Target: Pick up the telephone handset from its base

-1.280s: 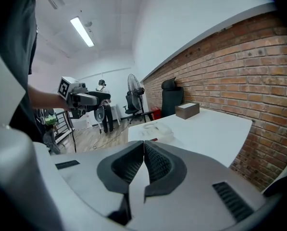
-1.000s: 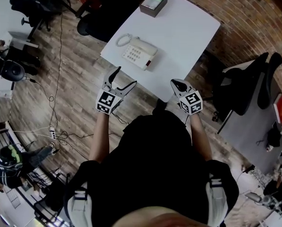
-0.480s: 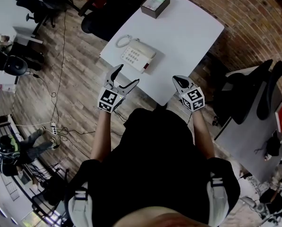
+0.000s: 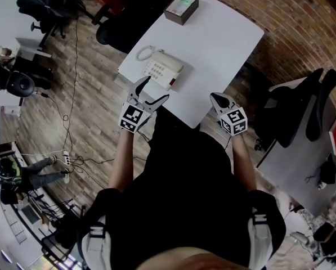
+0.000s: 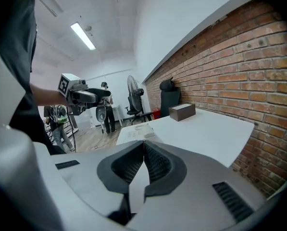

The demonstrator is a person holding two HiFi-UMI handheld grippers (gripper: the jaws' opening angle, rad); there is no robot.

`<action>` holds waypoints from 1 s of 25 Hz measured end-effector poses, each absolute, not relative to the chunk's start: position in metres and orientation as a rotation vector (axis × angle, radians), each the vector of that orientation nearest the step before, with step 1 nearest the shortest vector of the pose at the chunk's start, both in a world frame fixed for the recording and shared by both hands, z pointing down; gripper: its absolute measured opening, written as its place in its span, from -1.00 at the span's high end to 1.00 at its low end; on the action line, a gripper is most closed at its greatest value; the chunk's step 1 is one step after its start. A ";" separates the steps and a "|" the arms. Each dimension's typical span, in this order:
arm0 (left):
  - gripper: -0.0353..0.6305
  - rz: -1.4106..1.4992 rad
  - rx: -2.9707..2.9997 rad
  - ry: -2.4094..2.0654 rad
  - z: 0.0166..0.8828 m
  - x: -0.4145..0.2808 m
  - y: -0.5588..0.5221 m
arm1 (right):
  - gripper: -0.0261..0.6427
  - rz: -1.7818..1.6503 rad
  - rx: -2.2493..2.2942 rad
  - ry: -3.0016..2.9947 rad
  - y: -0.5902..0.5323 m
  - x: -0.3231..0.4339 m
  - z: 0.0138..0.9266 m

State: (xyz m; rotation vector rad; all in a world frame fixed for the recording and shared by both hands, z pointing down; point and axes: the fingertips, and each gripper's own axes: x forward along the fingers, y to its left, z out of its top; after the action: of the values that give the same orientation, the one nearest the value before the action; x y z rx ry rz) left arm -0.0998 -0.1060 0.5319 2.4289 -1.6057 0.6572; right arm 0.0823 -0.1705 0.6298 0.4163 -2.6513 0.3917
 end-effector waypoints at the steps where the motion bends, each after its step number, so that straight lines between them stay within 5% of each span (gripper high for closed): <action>1: -0.28 0.661 2.435 -1.596 0.532 -0.100 -0.107 | 0.92 0.395 0.426 -2.649 -0.171 0.083 0.630; 25: -0.28 0.832 2.630 -1.229 0.567 -0.165 -0.178 | 0.92 0.446 0.730 -2.556 -0.206 0.040 0.629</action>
State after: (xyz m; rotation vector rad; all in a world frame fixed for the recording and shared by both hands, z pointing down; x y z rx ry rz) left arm -0.1651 -0.1780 0.5668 2.6304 -1.2293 0.8319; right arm 0.0404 -0.2058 0.6292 0.7297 -2.5561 0.4464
